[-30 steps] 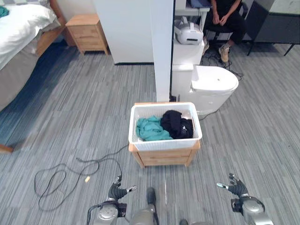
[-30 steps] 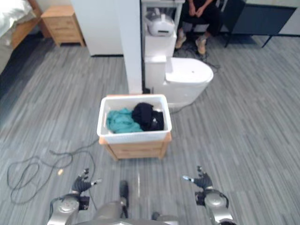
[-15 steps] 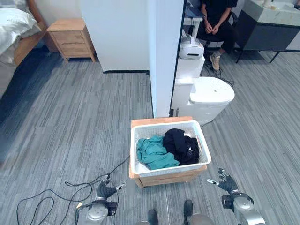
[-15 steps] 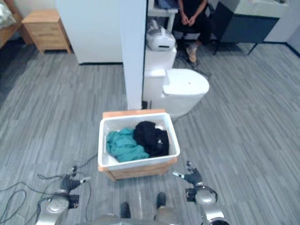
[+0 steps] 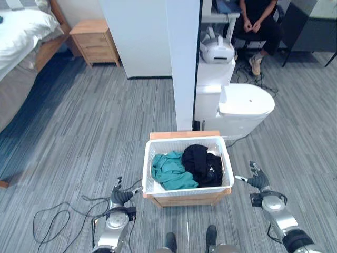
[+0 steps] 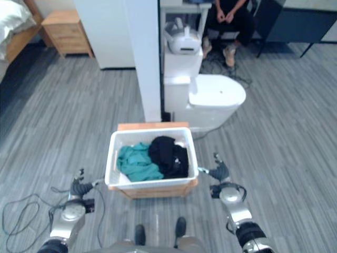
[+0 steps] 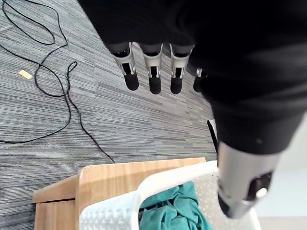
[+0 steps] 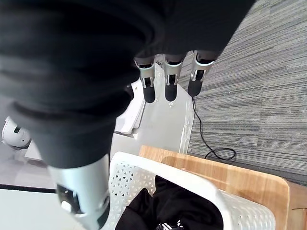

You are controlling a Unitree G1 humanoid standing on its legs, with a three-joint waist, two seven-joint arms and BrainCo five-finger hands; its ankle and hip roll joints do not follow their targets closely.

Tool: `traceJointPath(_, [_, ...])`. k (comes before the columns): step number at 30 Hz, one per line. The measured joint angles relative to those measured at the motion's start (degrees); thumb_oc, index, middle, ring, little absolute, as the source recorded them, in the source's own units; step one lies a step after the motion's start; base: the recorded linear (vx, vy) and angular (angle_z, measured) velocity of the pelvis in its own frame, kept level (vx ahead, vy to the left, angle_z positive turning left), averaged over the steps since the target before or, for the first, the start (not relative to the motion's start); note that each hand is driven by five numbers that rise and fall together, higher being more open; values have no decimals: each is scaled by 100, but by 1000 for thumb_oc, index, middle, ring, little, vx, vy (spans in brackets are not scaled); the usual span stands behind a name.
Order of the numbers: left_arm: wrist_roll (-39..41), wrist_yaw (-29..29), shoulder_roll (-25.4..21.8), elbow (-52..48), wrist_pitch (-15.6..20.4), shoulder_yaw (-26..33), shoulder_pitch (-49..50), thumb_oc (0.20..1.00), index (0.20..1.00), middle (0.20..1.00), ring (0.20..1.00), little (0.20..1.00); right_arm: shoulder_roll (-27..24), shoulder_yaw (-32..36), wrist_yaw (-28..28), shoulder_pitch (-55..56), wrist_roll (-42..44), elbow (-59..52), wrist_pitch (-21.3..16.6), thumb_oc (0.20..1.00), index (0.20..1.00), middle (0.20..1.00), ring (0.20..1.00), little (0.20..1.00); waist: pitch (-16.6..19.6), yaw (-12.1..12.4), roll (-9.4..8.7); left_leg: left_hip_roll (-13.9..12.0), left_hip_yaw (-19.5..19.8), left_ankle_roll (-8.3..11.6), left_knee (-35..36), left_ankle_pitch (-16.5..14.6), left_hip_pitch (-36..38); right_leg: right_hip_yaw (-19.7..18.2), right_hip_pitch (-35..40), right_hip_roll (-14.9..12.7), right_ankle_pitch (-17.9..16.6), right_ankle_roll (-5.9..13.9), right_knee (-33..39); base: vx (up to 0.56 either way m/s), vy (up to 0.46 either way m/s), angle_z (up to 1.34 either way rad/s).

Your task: Grab the laundry basket,head to the washer,open it,put in the laundry and shut it.

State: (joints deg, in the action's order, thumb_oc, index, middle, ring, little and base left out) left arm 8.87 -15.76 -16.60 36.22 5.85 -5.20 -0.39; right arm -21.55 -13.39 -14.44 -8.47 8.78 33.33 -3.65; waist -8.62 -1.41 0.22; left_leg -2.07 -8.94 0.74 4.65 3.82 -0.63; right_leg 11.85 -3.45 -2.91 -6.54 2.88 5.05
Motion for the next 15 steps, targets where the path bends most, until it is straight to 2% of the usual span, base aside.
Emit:
traceJointPath(2, [13,-362,94,524,-12,-193,-848,1000,1000,1000,1000,1000,64,-110,-332,-924,3,379,-3,1000,1000,1000,1000,1000,-362,5,35,15,-15,-3,-3,207,-581,-46,-584,-14,-231,49,-16,-290,-20,-6])
traceJointPath(3, [212,-571,83,784,-12,-446,-1553,1000,1000,1000,1000,1000,100,-252,-523,-1627,12,752,17,1000,1000,1000,1000,1000,-842,7,39,26,-10,-1,-2,355,-863,-63,-867,-17,-380,-12,-35,-163,-11,0])
traceJointPath(6, [234,-752,32,1227,15,-595,-2160,1000,1000,1000,1000,1000,236,-488,-699,-2277,29,1244,12,1000,1000,1000,1000,1000,-1050,1,33,-20,-40,61,-1,370,-1108,-91,-1134,20,-419,13,-34,-118,2,-8])
traceJointPath(8, [392,-836,-172,1585,24,-934,-3077,1000,1000,1000,1000,1000,226,-609,-772,-3256,157,1985,27,1000,1000,1000,1000,1000,-1419,-9,25,-63,-128,125,-1,443,-1333,-134,-1389,58,-490,1,-34,-45,14,-12])
traceJointPath(10, [399,-934,-199,1728,52,-1073,-3462,1000,1000,1000,1000,1000,218,-748,-807,-3540,336,2111,-28,1000,1000,1000,1000,1000,-1501,-14,21,-80,-122,112,-1,465,-1412,-137,-1461,83,-493,-5,-35,4,5,-3])
traceJointPath(11, [396,-909,-256,1847,46,-1204,-3635,1000,1000,1000,1000,1000,228,-759,-801,-3603,393,2153,-30,473,473,473,473,473,-1534,-15,27,-92,-127,103,-1,472,-1416,-136,-1460,96,-499,-14,-36,40,8,3])
traceJointPath(12, [396,-905,-269,1847,38,-1248,-3670,351,351,351,351,351,248,-771,-801,-3596,449,2138,-33,200,200,200,200,200,-1543,-18,15,-99,-127,102,-1,472,-1414,-136,-1459,107,-516,-38,-36,42,-1,3])
traceJointPath(13, [397,-905,-301,1843,35,-1261,-3675,200,200,200,200,200,242,-810,-779,-3571,523,2108,-67,200,200,200,200,200,-1543,-18,15,-100,-126,103,-1,470,-1413,-135,-1453,108,-515,-43,-36,47,-11,0])
traceJointPath(15, [395,-878,-300,1651,32,-1257,-3542,200,200,200,200,200,229,-855,-704,-3441,531,1887,-72,200,200,200,200,200,-1543,-14,15,-94,-125,108,0,466,-1397,-129,-1424,101,-509,-53,-37,55,-9,4])
